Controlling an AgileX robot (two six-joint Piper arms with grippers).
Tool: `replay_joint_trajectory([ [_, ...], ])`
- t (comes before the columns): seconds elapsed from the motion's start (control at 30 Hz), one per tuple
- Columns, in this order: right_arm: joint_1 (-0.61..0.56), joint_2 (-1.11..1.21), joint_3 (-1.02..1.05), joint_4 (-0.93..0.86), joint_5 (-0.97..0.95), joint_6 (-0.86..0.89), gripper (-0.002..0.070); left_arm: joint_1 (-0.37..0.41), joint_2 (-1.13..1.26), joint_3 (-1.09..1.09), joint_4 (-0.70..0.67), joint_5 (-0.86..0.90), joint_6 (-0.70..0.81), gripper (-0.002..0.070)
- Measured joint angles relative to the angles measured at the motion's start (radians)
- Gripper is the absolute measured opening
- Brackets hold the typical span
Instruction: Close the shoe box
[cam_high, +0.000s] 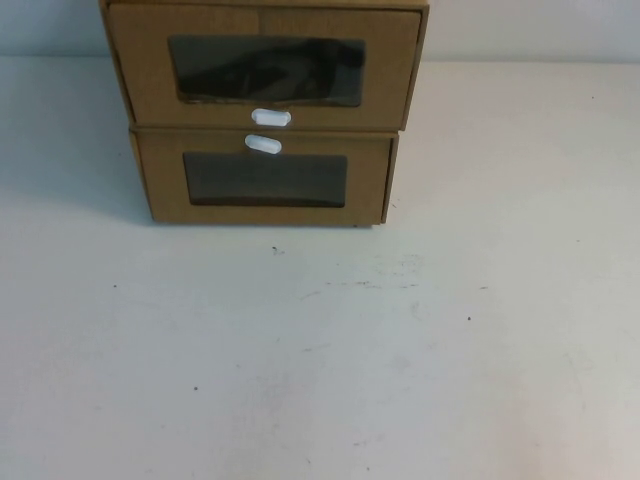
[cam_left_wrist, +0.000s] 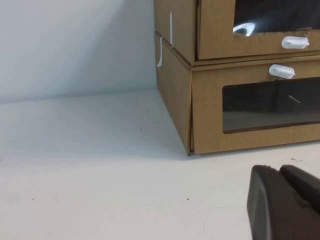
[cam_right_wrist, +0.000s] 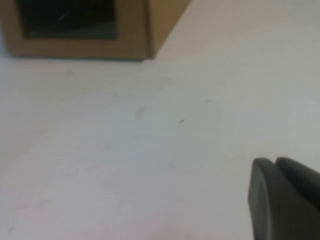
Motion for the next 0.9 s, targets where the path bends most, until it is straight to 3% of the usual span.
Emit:
replay_joint_trajectory([
  [0.13, -0.158, -0.036, 0.000, 0.000, -0.009, 0.000, -0.0012, 0.000, 0.000, 0.000, 0.000, 0.000, 0.000, -0.0003],
  [0.27, -0.219, -0.085, 0.000, 0.000, 0.019, 0.000, -0.0012, 0.000, 0.000, 0.000, 0.000, 0.000, 0.000, -0.0003],
  [0.8, -0.226, -0.088, 0.000, 0.131, 0.062, -0.005, -0.0012, 0.000, 0.000, 0.002, 0.000, 0.000, 0.000, -0.0003],
  [0.9, -0.228, -0.088, 0.000, 0.175, 0.083, -0.112, -0.0012, 0.000, 0.000, 0.002, 0.000, 0.000, 0.000, -0.0003],
])
